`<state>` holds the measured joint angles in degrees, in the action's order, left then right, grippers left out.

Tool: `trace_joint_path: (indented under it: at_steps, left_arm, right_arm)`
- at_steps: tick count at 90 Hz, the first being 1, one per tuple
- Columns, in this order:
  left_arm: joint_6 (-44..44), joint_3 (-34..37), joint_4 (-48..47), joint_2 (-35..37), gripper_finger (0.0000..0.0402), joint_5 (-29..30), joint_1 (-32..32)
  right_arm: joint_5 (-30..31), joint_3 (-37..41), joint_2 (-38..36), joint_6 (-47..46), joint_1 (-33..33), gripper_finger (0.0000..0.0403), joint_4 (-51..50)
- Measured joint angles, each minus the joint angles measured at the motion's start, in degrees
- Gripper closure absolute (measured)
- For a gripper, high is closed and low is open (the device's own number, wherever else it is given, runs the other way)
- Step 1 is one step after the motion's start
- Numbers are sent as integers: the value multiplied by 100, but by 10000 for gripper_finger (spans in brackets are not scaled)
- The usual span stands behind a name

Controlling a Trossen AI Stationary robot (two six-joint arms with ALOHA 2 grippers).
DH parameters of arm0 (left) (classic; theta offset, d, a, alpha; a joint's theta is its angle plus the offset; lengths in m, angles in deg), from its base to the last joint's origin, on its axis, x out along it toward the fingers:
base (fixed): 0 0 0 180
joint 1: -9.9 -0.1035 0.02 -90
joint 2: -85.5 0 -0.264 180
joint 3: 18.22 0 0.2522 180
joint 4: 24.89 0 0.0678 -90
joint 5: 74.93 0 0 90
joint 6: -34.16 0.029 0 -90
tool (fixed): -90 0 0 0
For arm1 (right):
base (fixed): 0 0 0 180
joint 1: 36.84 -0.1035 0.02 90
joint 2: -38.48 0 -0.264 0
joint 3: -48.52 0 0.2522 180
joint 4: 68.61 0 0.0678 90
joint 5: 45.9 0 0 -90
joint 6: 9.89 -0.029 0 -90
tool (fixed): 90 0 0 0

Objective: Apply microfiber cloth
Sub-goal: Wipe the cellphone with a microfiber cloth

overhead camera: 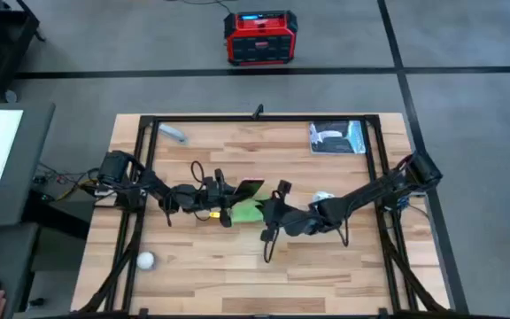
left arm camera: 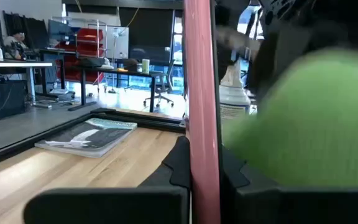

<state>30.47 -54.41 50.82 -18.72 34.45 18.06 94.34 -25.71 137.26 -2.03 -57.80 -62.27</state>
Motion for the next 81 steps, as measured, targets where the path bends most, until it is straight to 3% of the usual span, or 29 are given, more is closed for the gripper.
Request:
trace_joint_path:
  at_steps: [17,26,36,47,70,81]
  left_arm:
    - [-1,7,-85,0,400,0,-1]
    - [-11,7,-167,0,400,0,-2]
    - [-13,9,-160,0,400,-2,-2]
    - [-6,9,-154,0,400,2,-2]
    - [26,11,11,0,400,31,-2]
    - [61,11,41,0,400,35,-2]
  right_arm:
    - [1321,0,0,1738,-155,403,1329]
    - [1418,0,0,2430,-168,403,2027]
    - [1414,-7,-4,2524,-191,403,2244]
    - [1280,-7,-4,2024,-228,403,1760]
    - [128,-7,-3,-426,-98,403,-234]
    - [-71,-4,1,-768,-46,403,-557]
